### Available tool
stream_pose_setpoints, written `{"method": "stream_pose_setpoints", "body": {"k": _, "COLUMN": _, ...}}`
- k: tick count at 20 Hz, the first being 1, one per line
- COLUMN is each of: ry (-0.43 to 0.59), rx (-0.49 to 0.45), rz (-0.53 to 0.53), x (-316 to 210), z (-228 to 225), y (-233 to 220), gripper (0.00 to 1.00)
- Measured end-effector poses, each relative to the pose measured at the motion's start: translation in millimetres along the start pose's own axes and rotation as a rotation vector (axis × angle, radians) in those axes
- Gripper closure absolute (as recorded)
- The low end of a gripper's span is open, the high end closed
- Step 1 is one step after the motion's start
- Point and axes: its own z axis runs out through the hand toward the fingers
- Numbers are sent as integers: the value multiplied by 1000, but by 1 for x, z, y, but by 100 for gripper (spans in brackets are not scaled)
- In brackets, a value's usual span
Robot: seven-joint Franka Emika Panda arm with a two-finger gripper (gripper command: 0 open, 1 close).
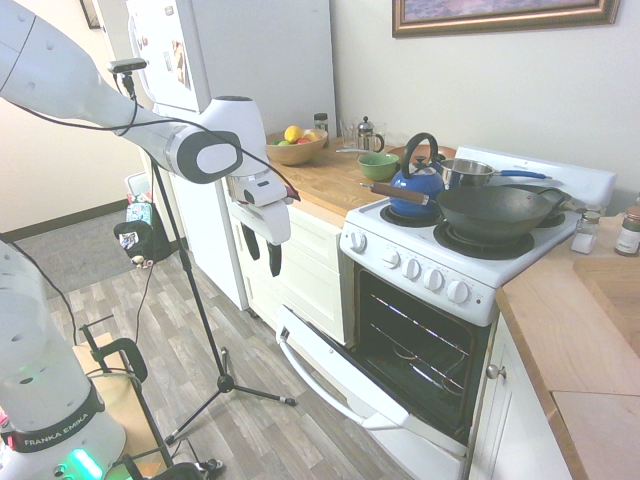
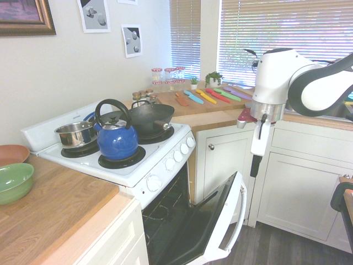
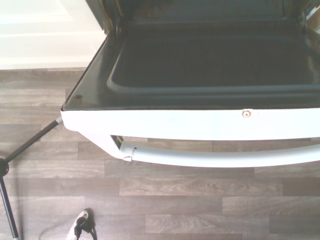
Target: Close the oven
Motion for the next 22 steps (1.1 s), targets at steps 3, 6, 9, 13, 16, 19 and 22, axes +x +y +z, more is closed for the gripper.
{"method": "stream_pose_setpoints", "body": {"k": 3, "ry": -4, "rx": -4, "rz": 2, "x": 1, "z": 2, "y": 0, "gripper": 0}}
{"method": "stream_pose_setpoints", "body": {"k": 6, "ry": -36, "rx": -26, "rz": 14, "x": 3, "z": 19, "y": 2, "gripper": 0}}
{"method": "stream_pose_setpoints", "body": {"k": 9, "ry": -80, "rx": -33, "rz": 44, "x": 5, "z": 56, "y": 6, "gripper": 0}}
{"method": "stream_pose_setpoints", "body": {"k": 13, "ry": -87, "rx": -23, "rz": 65, "x": 7, "z": 116, "y": 20, "gripper": 0}}
{"method": "stream_pose_setpoints", "body": {"k": 16, "ry": -85, "rx": -26, "rz": 74, "x": 11, "z": 158, "y": 30, "gripper": 0}}
{"method": "stream_pose_setpoints", "body": {"k": 19, "ry": -72, "rx": -35, "rz": 66, "x": 14, "z": 200, "y": 35, "gripper": 0}}
{"method": "stream_pose_setpoints", "body": {"k": 22, "ry": -60, "rx": -36, "rz": 42, "x": 23, "z": 236, "y": 27, "gripper": 0}}
